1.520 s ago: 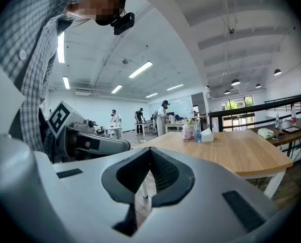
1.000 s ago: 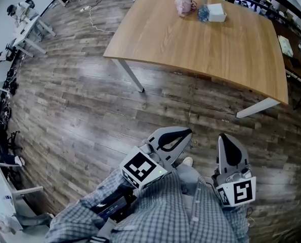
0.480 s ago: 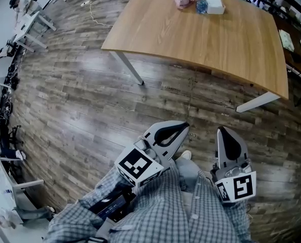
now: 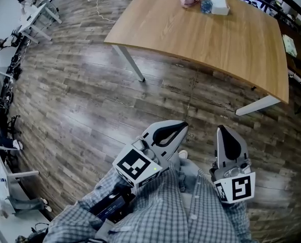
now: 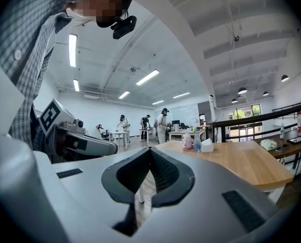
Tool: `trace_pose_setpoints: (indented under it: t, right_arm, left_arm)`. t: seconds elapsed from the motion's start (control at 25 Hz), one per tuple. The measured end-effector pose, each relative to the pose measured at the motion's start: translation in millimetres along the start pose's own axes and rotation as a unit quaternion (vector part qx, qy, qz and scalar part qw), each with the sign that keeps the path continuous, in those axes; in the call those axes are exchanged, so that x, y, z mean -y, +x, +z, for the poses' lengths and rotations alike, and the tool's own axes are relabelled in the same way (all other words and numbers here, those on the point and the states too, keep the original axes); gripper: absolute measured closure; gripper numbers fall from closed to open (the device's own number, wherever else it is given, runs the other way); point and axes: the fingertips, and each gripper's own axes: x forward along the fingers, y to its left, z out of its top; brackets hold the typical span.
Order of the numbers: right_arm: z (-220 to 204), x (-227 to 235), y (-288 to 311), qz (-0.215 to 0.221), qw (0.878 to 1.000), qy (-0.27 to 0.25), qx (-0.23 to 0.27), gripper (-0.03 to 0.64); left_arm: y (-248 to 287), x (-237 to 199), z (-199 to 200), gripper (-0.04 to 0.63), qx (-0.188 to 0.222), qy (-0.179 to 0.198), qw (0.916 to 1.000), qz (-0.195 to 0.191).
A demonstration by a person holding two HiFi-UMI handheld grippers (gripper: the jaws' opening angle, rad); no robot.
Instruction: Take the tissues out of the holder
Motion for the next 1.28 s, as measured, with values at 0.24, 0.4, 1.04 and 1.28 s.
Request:
trace_pose_setpoints:
  t: [0.24,0.4,1.04,1.28]
  right_arm:
    - [-3.4,5.8,-3.0,-0.003,1.0,0.006,0.004,0.606]
    - [-0.2,11.8,-7.8,-0.013,1.0,-0.001,0.009,0.606]
    - [3.0,20.8,-18.2,-0.002,1.0,0.011,0.025,0.606]
    - [1.4,28.5,-8.8,-0.007,1.0,0.001,0.012,0.606]
  left_arm:
    - [0.5,0.6,-0.7,0.589,0.005,0.001,1.0,0.007]
    - [4.7,1.4,-0.2,0.589,0.007,-0.006,0.9999,0.009]
    - [8.4,4.5,-0.3,0.589,0.007,-0.001,0.9996,0.028]
    - [21.9,-5.4,1.2,0.589,0.005,-0.008,0.9997,0.024]
